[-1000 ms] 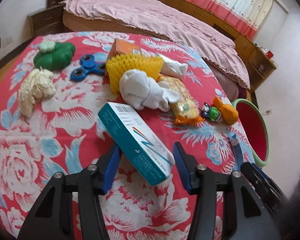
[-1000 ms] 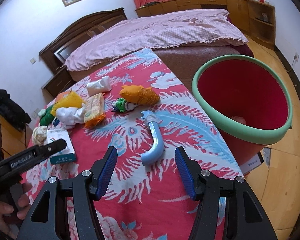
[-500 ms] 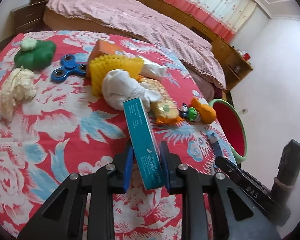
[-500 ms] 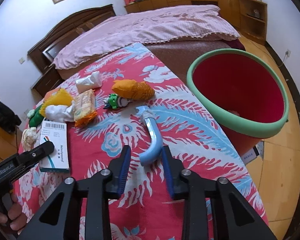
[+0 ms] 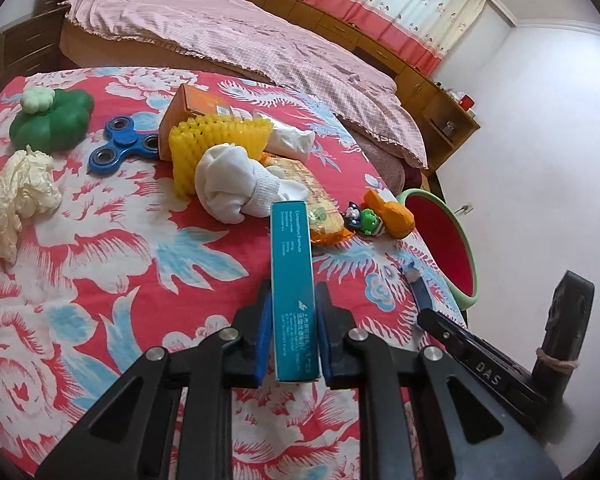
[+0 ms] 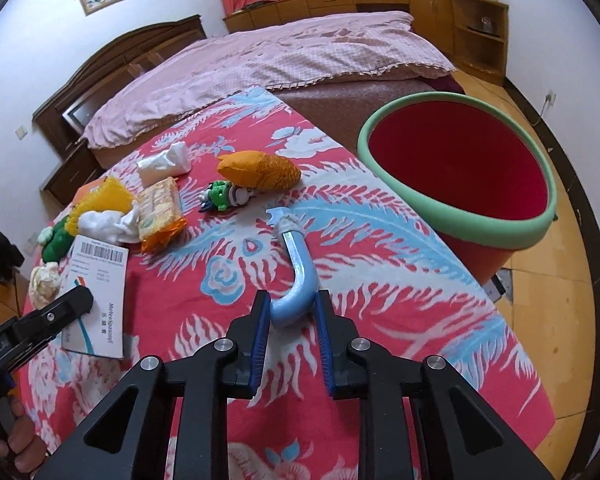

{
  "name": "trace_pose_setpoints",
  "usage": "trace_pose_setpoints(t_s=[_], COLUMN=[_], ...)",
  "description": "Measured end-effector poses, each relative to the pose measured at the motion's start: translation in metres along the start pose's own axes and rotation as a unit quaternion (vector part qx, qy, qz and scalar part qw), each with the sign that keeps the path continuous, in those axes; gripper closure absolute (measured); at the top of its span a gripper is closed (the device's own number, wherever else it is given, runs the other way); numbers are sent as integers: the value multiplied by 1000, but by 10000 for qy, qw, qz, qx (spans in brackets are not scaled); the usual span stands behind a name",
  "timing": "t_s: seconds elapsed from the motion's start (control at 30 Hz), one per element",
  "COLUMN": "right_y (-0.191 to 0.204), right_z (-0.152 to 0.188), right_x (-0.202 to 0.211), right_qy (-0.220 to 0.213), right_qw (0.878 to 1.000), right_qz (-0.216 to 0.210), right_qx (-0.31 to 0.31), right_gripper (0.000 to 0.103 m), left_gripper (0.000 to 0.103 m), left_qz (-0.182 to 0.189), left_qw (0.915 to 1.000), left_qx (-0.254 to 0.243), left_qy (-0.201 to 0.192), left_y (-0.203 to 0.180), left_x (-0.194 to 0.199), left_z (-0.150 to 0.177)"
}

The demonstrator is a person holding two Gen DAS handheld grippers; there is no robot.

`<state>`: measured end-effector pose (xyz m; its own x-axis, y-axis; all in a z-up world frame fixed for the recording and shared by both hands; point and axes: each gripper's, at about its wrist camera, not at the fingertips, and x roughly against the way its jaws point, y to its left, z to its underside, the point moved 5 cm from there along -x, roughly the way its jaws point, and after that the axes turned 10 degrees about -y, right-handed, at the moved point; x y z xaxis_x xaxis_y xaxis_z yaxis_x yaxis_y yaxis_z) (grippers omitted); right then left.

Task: Collect trash
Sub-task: 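Grasp the blue plastic hook with the right tool while the left tool holds the box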

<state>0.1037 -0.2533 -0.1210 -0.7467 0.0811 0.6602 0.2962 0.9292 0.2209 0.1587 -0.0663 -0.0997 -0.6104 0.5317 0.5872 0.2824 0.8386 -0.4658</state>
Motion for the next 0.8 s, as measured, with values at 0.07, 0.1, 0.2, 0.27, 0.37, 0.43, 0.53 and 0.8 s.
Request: trace_pose_setpoints(t_s=[0.07,0.1,0.2,0.27,0.37,0.43,0.53,0.8], right_y=[0,-1,-3,-3,-2,0,2,-10], right_z=[1,0,-3,-5,-8,-9,-13,-24], right_x=[5,8,16,19,23,27,33,48], right_qy=[-12,-39,-133,-159,-191,-225,-287,-535], right_qw=[10000,10000,9998,9997,9993,9988,9979,9954], right_qz=[-56,-91,-145,-198,-322,-425,-577,-790], right_qx=[-10,4,14,6,6,30,60,-9], right_gripper=[81,81,81,81,81,81,82,82], left_gripper=[84,84,84,84,84,84,84,84], left_qz=[-3,-4,-38,-62,-129,-170,-211,-180], left_qw=[10000,9999,9999,9997,9992,9987,9982,9980], left_qx=[73,98,124,125,121,133,147,71], left_qy=[-14,-30,-98,-198,-370,-458,-534,-606], left_y=[0,0,-2,-5,-8,-11,-15,-39], left_x=[2,3,9,16,27,33,40,45], left_z=[1,1,1,-2,-5,-8,-9,-12])
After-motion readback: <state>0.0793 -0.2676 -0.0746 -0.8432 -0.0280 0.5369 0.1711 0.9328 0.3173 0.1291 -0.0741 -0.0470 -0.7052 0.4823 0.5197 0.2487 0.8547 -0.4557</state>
